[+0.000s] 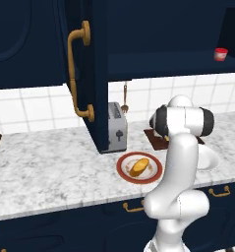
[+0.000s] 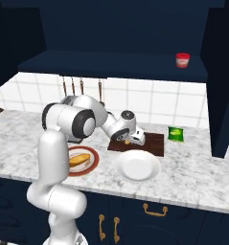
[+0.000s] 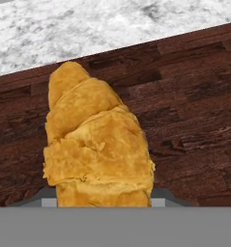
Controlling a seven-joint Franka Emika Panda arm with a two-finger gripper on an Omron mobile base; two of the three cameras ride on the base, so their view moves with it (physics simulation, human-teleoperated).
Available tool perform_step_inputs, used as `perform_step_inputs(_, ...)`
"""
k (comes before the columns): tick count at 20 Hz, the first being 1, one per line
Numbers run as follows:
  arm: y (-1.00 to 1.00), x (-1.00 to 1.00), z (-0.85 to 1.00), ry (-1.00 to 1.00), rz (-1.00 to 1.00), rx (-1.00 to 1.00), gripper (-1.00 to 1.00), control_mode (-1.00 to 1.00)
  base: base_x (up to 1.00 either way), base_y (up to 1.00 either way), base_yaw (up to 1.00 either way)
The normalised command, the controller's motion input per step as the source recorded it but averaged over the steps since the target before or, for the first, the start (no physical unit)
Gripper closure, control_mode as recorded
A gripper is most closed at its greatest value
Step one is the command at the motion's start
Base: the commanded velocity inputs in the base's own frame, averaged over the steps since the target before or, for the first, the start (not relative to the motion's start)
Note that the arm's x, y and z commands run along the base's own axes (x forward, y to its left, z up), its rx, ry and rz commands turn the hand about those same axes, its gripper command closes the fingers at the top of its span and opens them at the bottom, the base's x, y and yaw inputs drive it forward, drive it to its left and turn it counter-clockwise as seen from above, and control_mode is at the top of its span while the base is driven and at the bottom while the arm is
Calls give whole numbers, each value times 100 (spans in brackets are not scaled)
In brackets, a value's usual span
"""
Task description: From the different types of pastries on the counter, select a croissant and place it on the cutting board. Then retrieve a jar of jam from the cabinet and place it alongside the croissant on the cutting board.
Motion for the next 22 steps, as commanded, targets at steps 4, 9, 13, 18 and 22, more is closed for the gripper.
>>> perform_step_inputs(4, 5, 0, -29, 1, 0, 7, -100, -100, 0, 0, 0)
perform_step_inputs(9, 0, -3, -31, 1, -1, 5, -100, -100, 0, 0, 0)
perform_step_inputs(13, 0, -4, -2, 0, -1, 5, -100, -100, 0, 0, 0)
perform_step_inputs(18, -1, -18, 4, -1, -2, 3, -100, -100, 0, 0, 0)
perform_step_inputs(22, -7, -41, 48, -12, -3, 0, -100, -100, 0, 0, 0)
